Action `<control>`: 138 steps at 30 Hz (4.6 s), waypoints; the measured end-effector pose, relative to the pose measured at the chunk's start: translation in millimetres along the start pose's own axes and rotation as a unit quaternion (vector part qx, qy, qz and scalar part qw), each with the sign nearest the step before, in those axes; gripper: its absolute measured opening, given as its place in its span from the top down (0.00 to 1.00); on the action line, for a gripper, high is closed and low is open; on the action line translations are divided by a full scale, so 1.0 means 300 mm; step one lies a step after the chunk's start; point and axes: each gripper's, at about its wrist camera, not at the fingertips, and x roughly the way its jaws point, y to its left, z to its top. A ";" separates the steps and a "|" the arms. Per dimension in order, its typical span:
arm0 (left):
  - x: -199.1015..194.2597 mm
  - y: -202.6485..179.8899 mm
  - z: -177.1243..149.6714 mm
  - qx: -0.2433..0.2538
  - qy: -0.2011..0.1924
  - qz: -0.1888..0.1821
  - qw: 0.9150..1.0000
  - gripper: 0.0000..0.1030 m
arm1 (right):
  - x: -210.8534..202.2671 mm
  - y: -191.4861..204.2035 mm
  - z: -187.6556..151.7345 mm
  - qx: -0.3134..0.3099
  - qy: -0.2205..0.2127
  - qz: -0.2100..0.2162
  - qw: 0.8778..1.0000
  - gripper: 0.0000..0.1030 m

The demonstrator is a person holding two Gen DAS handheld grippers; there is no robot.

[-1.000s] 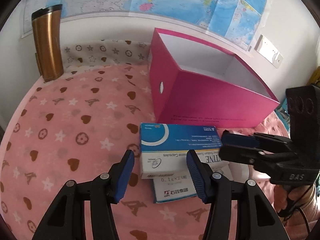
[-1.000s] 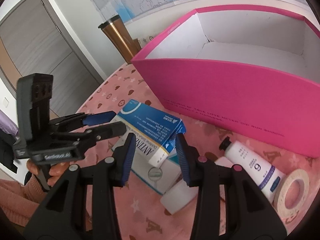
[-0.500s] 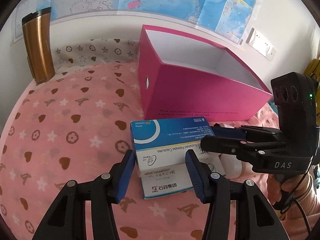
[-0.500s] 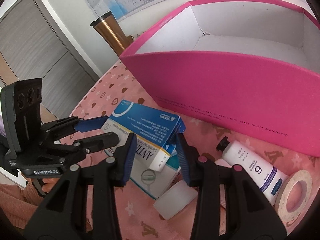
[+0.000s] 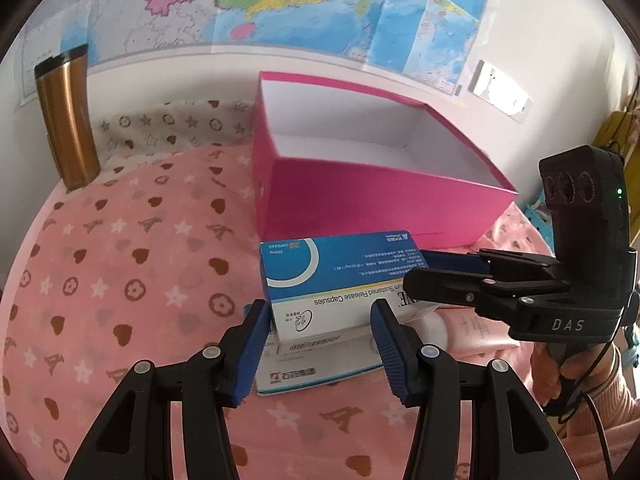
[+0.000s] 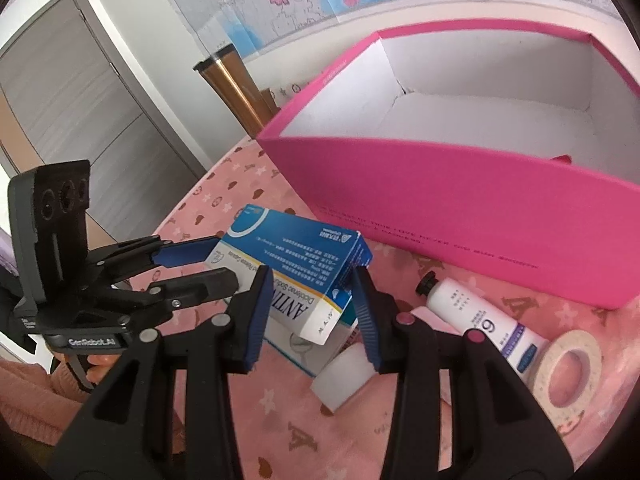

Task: Organize rigid objects
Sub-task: 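Grasp the blue-white ANTINE medicine box with the left gripper, then carry the ANTINE box with the left gripper and release it in the box, then grasp the roll of tape by its rim with the left gripper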

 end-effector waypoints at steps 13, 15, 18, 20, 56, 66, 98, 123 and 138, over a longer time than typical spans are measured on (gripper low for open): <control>-0.071 -0.093 0.049 0.029 -0.031 -0.019 0.999 0.49 | -0.155 0.009 0.010 -0.007 -0.040 -0.002 0.999 0.58; -0.088 -0.104 0.068 0.035 -0.040 -0.021 0.998 0.49 | -0.181 0.015 0.020 -0.013 -0.049 -0.005 0.999 0.58; -0.107 -0.124 0.102 0.048 -0.054 -0.020 0.997 0.49 | -0.214 0.020 0.039 -0.020 -0.062 -0.007 0.998 0.58; -0.115 -0.137 0.123 0.057 -0.062 -0.019 0.996 0.48 | -0.229 0.022 0.053 -0.023 -0.070 -0.011 0.997 0.58; 0.151 -0.091 0.375 0.117 -0.035 0.065 0.990 0.48 | -0.016 -0.221 0.289 0.004 -0.047 -0.017 0.999 0.58; 0.201 -0.096 0.359 0.146 -0.034 0.120 0.981 0.48 | 0.091 -0.210 0.276 -0.011 -0.007 -0.037 0.999 0.58; 0.209 -0.252 0.093 0.104 0.023 -0.027 0.994 0.47 | -0.306 -0.344 -0.148 0.112 -0.032 -0.099 0.988 0.45; 0.223 -0.370 0.105 0.127 0.036 -0.072 0.989 0.47 | -0.272 -0.397 -0.197 0.078 0.004 -0.190 0.979 0.84; 0.270 -0.452 0.104 0.146 0.055 -0.094 0.983 0.47 | -0.228 -0.397 -0.187 0.066 0.031 -0.201 0.977 0.82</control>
